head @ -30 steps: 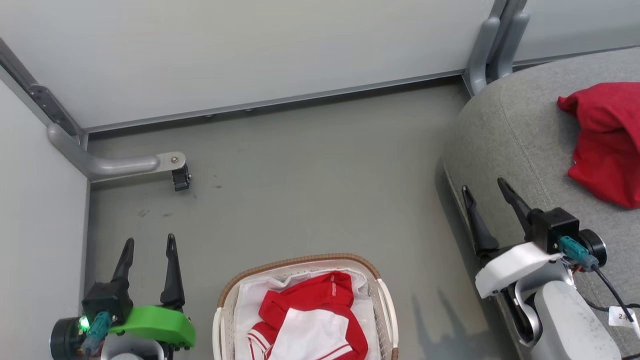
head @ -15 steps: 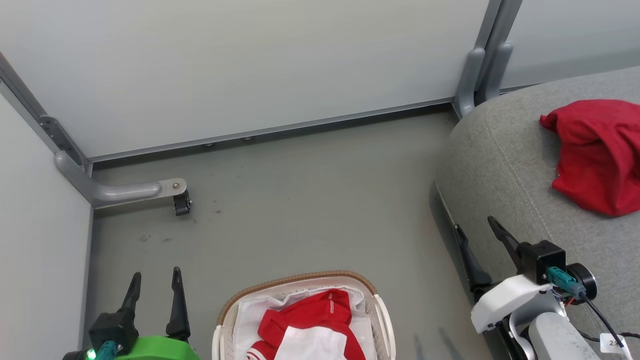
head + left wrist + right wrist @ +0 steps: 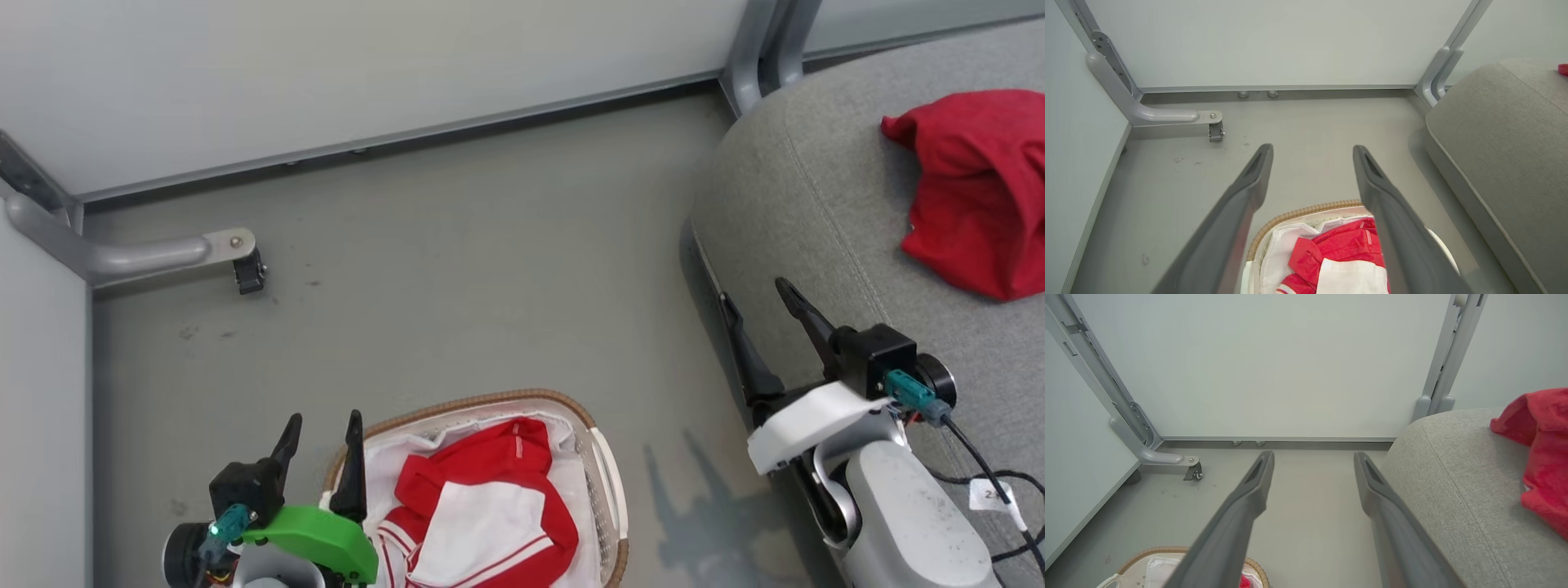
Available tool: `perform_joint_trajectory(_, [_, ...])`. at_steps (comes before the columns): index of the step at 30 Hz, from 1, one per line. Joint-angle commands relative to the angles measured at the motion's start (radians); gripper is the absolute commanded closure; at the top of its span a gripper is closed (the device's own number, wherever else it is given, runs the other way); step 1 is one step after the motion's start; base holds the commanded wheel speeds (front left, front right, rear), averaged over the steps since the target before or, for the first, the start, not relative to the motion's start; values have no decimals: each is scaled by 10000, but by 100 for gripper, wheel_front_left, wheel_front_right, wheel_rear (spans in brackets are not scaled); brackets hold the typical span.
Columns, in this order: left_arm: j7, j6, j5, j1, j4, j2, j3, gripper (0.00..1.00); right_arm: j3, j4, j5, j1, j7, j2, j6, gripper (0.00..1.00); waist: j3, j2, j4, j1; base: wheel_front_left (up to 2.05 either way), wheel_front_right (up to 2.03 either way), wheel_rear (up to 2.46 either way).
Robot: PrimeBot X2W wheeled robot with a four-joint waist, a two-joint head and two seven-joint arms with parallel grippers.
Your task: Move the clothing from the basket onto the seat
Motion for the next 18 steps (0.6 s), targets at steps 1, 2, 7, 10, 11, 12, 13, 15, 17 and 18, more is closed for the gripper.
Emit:
perform_joint_trajectory(1, [4, -45, -33, -316, 177, 38, -52, 0, 68, -71, 68, -191, -23, -1, -14, 0, 816, 0, -548, 0, 0, 0, 0])
perform_joint_trajectory(2, [4, -60, 23, -465, 439, 37, -205, 0, 87, -124, 83, -300, -25, 19, -14, 0, 980, 0, -651, 0, 0, 0, 0])
perform_joint_trajectory(7, [1, -73, 212, -1215, 1501, 38, -990, 0, 251, -326, 150, -740, -25, 84, -14, 0, 1795, 0, -1055, 0, 0, 0, 0])
perform_joint_trajectory(10, [1, -72, 156, -1692, 2022, 46, -1530, 0, 213, -400, 128, -909, -23, 109, -14, 0, 2279, 0, -1177, 0, 0, 0, 0])
perform_joint_trajectory(11, [1, -73, 122, -1833, 2187, 52, -1706, 0, 206, -422, 124, -951, -23, 119, -14, 0, 2417, 0, -1212, 0, 0, 0, 0])
perform_joint_trajectory(12, [1, -74, 65, -1978, 2391, 70, -1909, 0, 217, -444, 139, -1015, -23, 140, -14, 0, 2574, 0, -1263, 0, 0, 0, 0])
perform_joint_trajectory(13, [1, -74, 17, -2081, 2589, 91, -2044, 0, 227, -465, 150, -1062, -23, 165, -14, 0, 2689, 0, -1316, 0, 0, 0, 0])
perform_joint_trajectory(15, [1, -75, -153, -2362, 2948, 113, -2318, 0, 250, -530, 146, -1178, -23, 206, -14, 0, 2942, 0, -1427, 0, 0, 0, 0])
perform_joint_trajectory(17, [1, -76, -263, -2638, 3303, 142, -2639, 0, 259, -590, 163, -1323, -23, 244, -14, 0, 3202, 0, -1532, 0, 0, 0, 0])
perform_joint_trajectory(18, [1, -76, -308, -2771, 3500, 165, -2802, 0, 264, -627, 157, -1373, -23, 270, -14, 0, 3345, 0, -1578, 0, 0, 0, 0])
